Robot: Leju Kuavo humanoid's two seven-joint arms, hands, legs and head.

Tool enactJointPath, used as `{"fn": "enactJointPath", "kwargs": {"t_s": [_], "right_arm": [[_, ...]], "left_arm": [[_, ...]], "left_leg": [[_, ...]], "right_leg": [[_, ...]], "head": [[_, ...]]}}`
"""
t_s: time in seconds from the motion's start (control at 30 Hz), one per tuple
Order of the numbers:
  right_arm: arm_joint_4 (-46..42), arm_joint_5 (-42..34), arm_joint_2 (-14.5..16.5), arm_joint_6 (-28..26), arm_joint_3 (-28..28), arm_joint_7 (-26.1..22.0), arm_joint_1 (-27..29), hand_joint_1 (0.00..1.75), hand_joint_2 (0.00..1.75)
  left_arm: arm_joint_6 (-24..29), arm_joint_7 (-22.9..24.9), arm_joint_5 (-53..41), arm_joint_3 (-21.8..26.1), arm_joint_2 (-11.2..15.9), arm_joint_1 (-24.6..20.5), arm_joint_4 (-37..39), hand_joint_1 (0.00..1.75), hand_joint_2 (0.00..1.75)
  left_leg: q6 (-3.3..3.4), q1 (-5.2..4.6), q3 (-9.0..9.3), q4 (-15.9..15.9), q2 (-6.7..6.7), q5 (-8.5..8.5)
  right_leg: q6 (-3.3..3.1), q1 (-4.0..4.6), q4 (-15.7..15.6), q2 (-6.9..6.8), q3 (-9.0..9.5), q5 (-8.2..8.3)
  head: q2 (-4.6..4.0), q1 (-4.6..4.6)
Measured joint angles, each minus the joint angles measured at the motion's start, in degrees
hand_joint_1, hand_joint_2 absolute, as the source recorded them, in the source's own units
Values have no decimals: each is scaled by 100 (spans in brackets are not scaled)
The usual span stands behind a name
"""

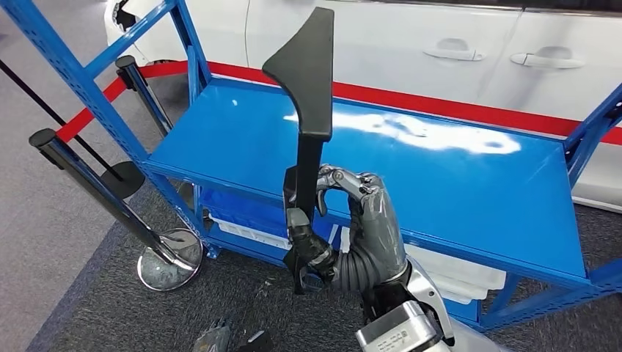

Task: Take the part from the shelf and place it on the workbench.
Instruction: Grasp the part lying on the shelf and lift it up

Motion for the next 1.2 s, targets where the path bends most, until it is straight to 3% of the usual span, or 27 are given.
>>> {"fn": "enactJointPath", "kwargs": {"t_s": [0.07,0.1,0.13,0.17,0.23,0.3,0.37,0.43,0.47,0.53,0.57,0.6,0.63,0.67,0.7,0.73,0.8,0.83,0.9,0.93,1.0,1.07,1.1,1.17,1.2], "right_arm": [[-41,-140,0,39,-12,-73,42,173,175],[-56,-201,0,53,-17,-103,63,173,175],[-68,-252,0,62,-21,-126,79,173,175],[-83,-293,0,67,-26,-144,88,173,175],[-131,-356,-1,86,-42,-174,96,173,175],[-169,-423,-3,131,-69,-223,101,173,175],[-182,-507,-5,178,-86,-270,115,173,175],[-192,-599,-13,219,-99,-318,146,173,175],[-199,-635,-19,236,-111,-340,157,173,175],[-215,-685,-32,251,-135,-357,172,173,175],[-222,-697,-38,252,-142,-359,179,173,175],[-226,-706,-44,252,-145,-359,188,173,175],[-229,-711,-49,252,-146,-360,195,173,175],[-232,-717,-52,252,-146,-361,200,173,175],[-235,-727,-54,254,-148,-362,202,173,175],[-240,-745,-55,259,-152,-366,202,173,175],[-265,-802,-58,276,-162,-399,217,173,175],[-276,-830,-61,289,-166,-419,226,173,175],[-291,-860,-68,329,-169,-445,235,173,175],[-295,-859,-70,352,-169,-445,235,173,175],[-311,-851,-76,376,-169,-443,232,173,175],[-325,-844,-80,379,-169,-441,233,173,175],[-328,-843,-84,379,-169,-440,235,173,175],[-331,-845,-91,392,-170,-436,237,173,175],[-336,-849,-94,405,-172,-434,236,173,175]], "left_arm": [[-17,-7,2,0,-1,-3,1,0,175],[-23,-10,3,0,-1,-4,2,0,175],[-28,-13,4,0,-1,-5,2,0,175],[-33,-15,5,0,-1,-9,2,0,175],[-44,-20,14,0,1,-36,2,0,175],[-58,-31,36,0,3,-65,2,0,175],[-75,-41,63,0,4,-65,4,0,175],[-96,-45,88,0,6,-53,7,0,175],[-104,-46,98,0,8,-53,8,0,175],[-114,-46,107,0,9,-58,9,0,175],[-116,-47,106,0,7,-59,9,0,175],[-117,-48,105,0,5,-58,9,0,175],[-119,-48,105,0,4,-57,9,0,175],[-119,-49,105,0,4,-56,9,0,175],[-120,-49,105,0,4,-56,9,0,175],[-120,-49,107,0,5,-57,9,0,175],[-122,-48,111,0,8,-52,9,0,175],[-125,-47,115,0,9,-49,9,0,175],[-129,-45,123,0,8,-43,9,0,175],[-130,-45,129,0,8,-41,10,0,175],[-132,-47,138,0,8,-40,11,0,175],[-133,-49,143,0,8,-45,11,0,175],[-133,-49,145,0,7,-47,11,0,175],[-137,-49,155,0,4,-49,11,0,175],[-142,-49,164,0,4,-52,11,0,175]], "left_leg": [[-24,11,-163,705,1,-426],[-18,13,-150,881,1,-517],[1,12,-27,838,1,-512],[35,8,215,561,0,-425],[124,-22,820,-291,0,-246],[189,-83,1097,-790,-1,-143],[230,-128,1051,-863,-1,-28],[287,-111,1011,-958,31,140],[323,-92,969,-1004,48,233],[371,-79,832,-1027,64,372],[374,-78,747,-1014,68,431],[366,-74,655,-994,74,484],[353,-67,559,-963,79,532],[332,-54,458,-917,84,573],[306,-37,356,-854,86,606],[276,-33,253,-777,83,630],[213,-34,122,-640,73,676],[179,-41,92,-610,67,709],[111,-28,64,-597,58,763],[79,-17,24,-551,52,688],[23,8,-110,-172,44,222],[-16,20,-239,506,42,-322],[-20,23,-248,789,42,-419],[12,20,-46,897,40,-253],[55,10,190,673,35,-99]], "right_leg": [[-23,28,6,-13,-105,80],[-28,45,9,-17,-161,123],[-31,62,10,-17,-215,167],[-31,77,10,-14,-264,211],[-16,100,2,-9,-336,301],[37,86,-27,-18,-368,392],[112,60,-86,-27,-380,495],[167,52,-54,-20,-428,402],[185,55,84,-17,-480,202],[216,46,688,-20,-620,-391],[235,43,1050,-20,-675,-600],[258,39,1327,-21,-680,-670],[281,32,1443,-21,-612,-610],[305,18,1356,-23,-448,-461],[332,-3,1079,-25,-192,-319],[360,-15,691,-25,98,-296],[322,-11,116,-12,463,-396],[277,9,15,0,499,-459],[159,12,18,2,421,-405],[103,14,23,-4,383,-354],[9,3,7,-20,263,-224],[-26,21,11,-22,106,-88],[-30,36,14,-25,20,-22],[-34,71,18,-27,-147,104],[-33,89,18,-24,-220,165]], "head": [[1,-14],[1,-12],[1,-14],[1,-13],[1,-9],[1,-9],[1,-11],[1,-6],[2,2],[2,23],[2,29],[1,31],[1,30],[1,31],[1,30],[1,35],[2,35],[2,38],[2,48],[1,41],[1,9],[0,-17],[0,-17],[1,-18],[1,-17]]}}
